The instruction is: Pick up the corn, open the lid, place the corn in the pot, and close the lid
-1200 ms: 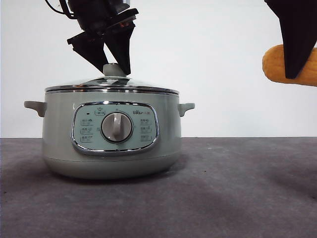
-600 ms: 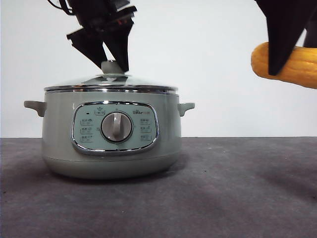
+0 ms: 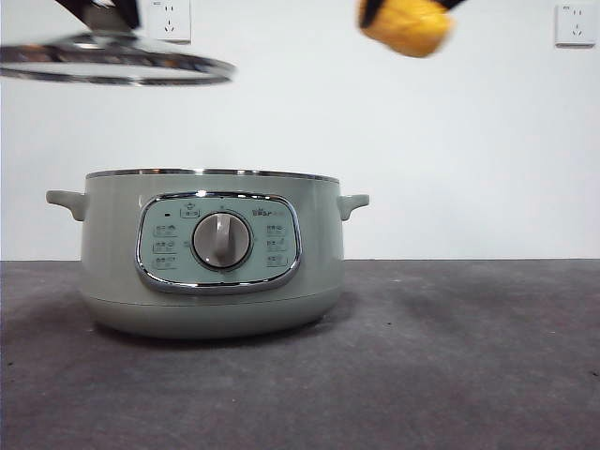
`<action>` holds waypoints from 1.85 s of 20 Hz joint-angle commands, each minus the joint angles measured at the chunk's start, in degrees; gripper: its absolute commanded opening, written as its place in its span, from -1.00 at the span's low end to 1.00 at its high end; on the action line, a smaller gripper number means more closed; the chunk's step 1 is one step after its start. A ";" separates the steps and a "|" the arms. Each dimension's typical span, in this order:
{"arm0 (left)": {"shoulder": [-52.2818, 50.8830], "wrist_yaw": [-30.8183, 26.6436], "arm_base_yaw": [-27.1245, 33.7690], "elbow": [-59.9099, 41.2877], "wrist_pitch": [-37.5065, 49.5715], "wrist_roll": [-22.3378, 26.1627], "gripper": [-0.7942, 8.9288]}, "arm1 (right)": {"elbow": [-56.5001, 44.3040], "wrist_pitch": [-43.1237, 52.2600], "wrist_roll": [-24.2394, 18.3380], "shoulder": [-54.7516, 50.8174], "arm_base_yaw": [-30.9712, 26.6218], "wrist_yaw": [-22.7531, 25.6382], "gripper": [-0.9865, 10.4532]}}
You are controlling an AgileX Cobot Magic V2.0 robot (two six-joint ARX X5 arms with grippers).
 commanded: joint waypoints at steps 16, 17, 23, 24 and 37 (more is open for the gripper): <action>-6.69 0.39 11.96 0.52 -4.55 0.70 -0.86 | 22.71 10.75 -6.23 39.23 6.14 -3.10 -0.84; -6.69 0.39 11.96 0.52 -4.50 0.70 -0.86 | 22.71 10.80 -6.58 39.98 6.27 -3.06 -0.84; -6.69 0.48 11.96 0.52 -4.55 0.70 -0.86 | 22.69 10.34 -6.84 42.66 6.49 -3.08 -0.84; -6.69 1.03 11.96 0.52 -4.55 0.70 -0.86 | 22.69 10.21 -6.80 42.99 6.49 -3.10 -0.84; -6.62 3.41 11.96 0.52 -4.50 0.46 -0.86 | 22.86 7.34 -6.60 43.80 6.49 -2.38 0.17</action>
